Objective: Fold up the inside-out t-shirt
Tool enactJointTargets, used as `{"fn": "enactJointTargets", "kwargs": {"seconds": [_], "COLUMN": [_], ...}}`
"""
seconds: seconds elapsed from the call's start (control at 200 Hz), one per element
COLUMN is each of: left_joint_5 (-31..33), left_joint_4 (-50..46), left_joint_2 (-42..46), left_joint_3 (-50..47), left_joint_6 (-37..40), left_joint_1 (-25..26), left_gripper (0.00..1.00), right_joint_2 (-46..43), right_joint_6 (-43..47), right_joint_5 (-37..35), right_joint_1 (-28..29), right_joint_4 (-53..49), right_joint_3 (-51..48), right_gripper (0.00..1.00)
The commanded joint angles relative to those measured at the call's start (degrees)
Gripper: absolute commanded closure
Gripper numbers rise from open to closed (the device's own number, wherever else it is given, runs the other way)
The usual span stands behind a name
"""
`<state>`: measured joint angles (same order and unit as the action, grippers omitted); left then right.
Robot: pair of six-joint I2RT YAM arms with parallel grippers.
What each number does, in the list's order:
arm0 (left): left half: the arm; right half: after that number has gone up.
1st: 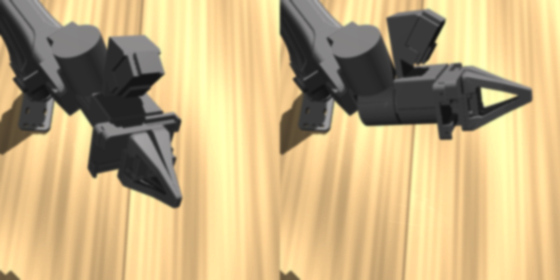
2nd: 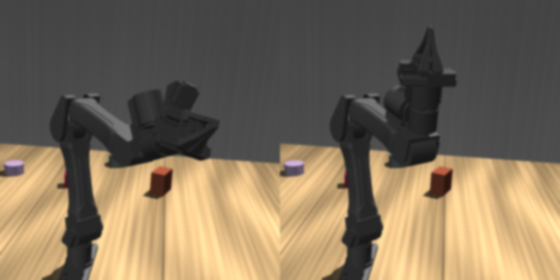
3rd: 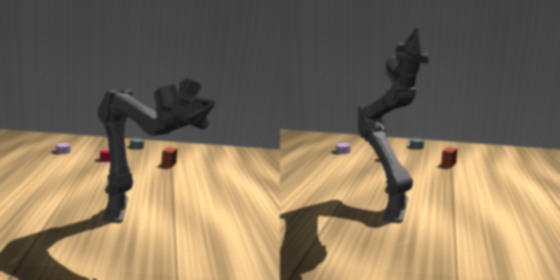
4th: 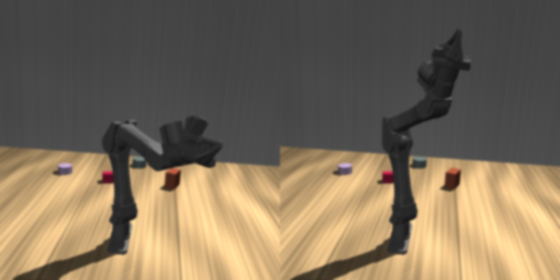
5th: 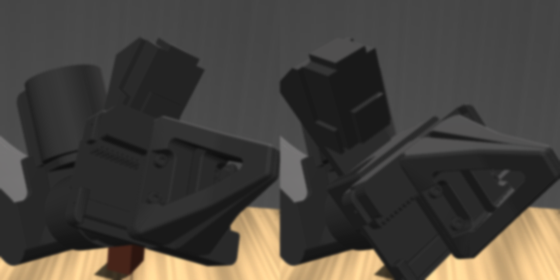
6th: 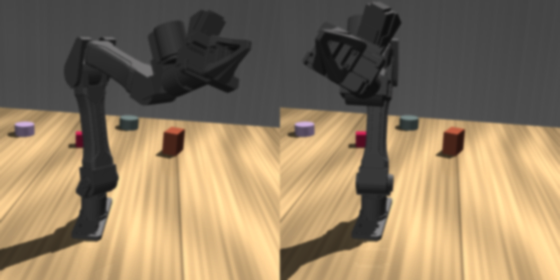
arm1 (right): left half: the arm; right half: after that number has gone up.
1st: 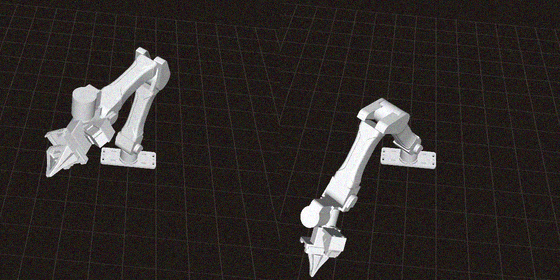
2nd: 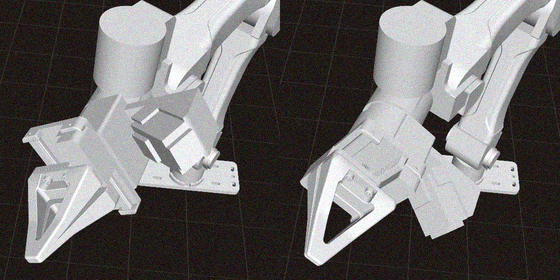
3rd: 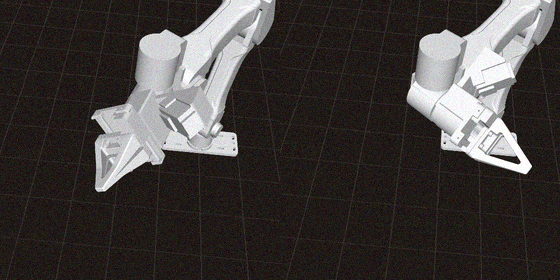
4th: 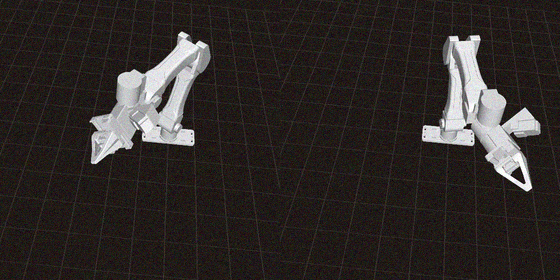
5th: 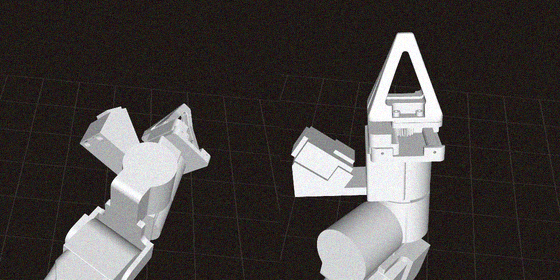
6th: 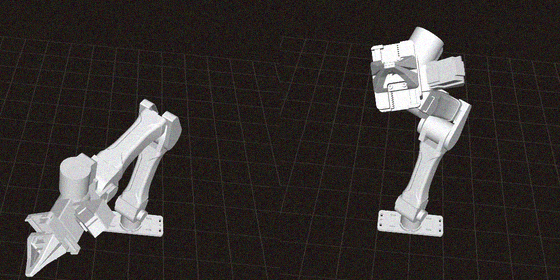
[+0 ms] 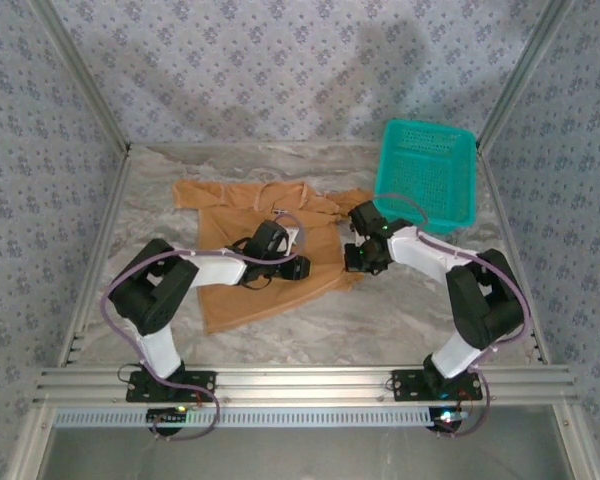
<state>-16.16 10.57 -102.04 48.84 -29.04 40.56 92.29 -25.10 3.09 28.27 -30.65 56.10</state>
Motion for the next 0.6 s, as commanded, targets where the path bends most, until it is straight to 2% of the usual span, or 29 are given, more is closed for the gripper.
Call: {"fn": "enactJointTargets", "kwargs": {"seconds": [0.0, 0.055, 0.08, 0.21, 0.33, 0.595], "left_joint_5": [-0.9, -0.8, -0.8, -1.23, -1.54, -2.02], "left_joint_4": [-0.22, -1.09, -1.44, -2.68, -2.32, -2.39], "left_joint_2": [-0.42, -0.03, 0.08, 0.0, -0.4, -0.01], "left_joint_3": [0.56, 0.55, 0.63, 1.17, 1.28, 1.09], "left_joint_6": [-3.24, -2.96, -2.86, -2.76, -3.28, -3.83], "left_joint_1": [0.05, -0.05, -0.06, -0.21, -0.19, -0.17], "left_gripper": [0.59, 0.59, 0.59, 0.59, 0.59, 0.59], "right_joint_2": [-2.12, -5.08, -6.55, -13.49, -17.58, -21.69], "right_joint_6": [-7.2, -9.01, -10.01, -12.59, -15.89, -38.53], "right_joint_5": [-8.39, -8.47, -8.31, -7.06, 0.02, 0.47], "right_joint_1": [0.47, 1.22, 1.72, 3.42, 2.92, 2.09], "right_joint_4": [-8.67, -8.63, -8.72, -7.62, -3.14, 11.12], "right_joint_3": [0.44, -1.09, -1.93, -6.2, -11.34, -17.41], "right_gripper": [0.82, 0.63, 0.57, 0.56, 0.56, 0.57]}}
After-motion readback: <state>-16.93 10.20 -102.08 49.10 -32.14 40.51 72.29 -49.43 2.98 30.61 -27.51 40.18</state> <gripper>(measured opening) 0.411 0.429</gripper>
